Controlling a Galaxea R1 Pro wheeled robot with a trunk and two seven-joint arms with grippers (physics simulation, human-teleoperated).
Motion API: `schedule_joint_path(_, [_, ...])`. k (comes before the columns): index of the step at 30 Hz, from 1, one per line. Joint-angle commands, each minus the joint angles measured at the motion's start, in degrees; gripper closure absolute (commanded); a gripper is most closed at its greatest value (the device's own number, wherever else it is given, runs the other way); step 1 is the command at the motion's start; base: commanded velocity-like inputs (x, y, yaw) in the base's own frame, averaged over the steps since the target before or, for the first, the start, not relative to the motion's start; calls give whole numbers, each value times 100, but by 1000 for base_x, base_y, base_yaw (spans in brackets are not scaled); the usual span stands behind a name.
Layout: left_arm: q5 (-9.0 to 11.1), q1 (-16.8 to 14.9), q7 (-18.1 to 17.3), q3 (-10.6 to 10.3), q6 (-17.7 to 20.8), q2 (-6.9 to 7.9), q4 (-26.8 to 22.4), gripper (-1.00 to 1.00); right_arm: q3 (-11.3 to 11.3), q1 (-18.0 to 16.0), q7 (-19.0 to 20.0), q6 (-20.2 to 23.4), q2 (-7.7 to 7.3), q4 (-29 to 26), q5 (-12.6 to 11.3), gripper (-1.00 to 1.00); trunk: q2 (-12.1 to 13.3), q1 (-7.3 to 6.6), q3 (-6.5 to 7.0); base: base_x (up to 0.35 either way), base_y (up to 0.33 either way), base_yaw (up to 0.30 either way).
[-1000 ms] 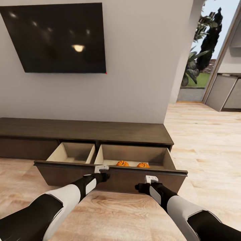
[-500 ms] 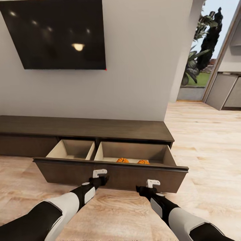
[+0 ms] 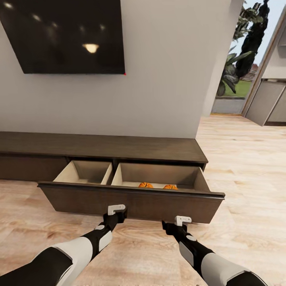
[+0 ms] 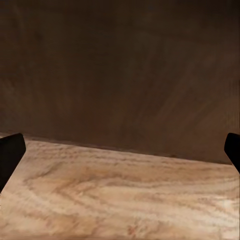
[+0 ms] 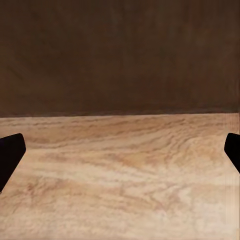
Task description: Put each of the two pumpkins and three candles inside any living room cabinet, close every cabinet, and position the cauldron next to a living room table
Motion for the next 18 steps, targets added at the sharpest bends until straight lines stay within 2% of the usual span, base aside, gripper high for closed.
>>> schedule_joint_path(1, [60, 2, -22, -43, -71, 17, 19, -100, 41, 1, 8, -41, 2, 9, -61, -100, -4, 1, -28, 0, 0, 0])
schedule_joint_path(6, [58, 14, -22, -43, -140, 127, 26, -100, 33, 11, 13, -62, 5, 9, -65, -100, -11, 14, -138, 0, 0, 0])
schedule_joint_path(18, [42, 17, 88, -54, -148, 141, 28, -100, 41, 64, 19, -65, 0, 9, -56, -100, -25, 42, -382, 0, 0, 0])
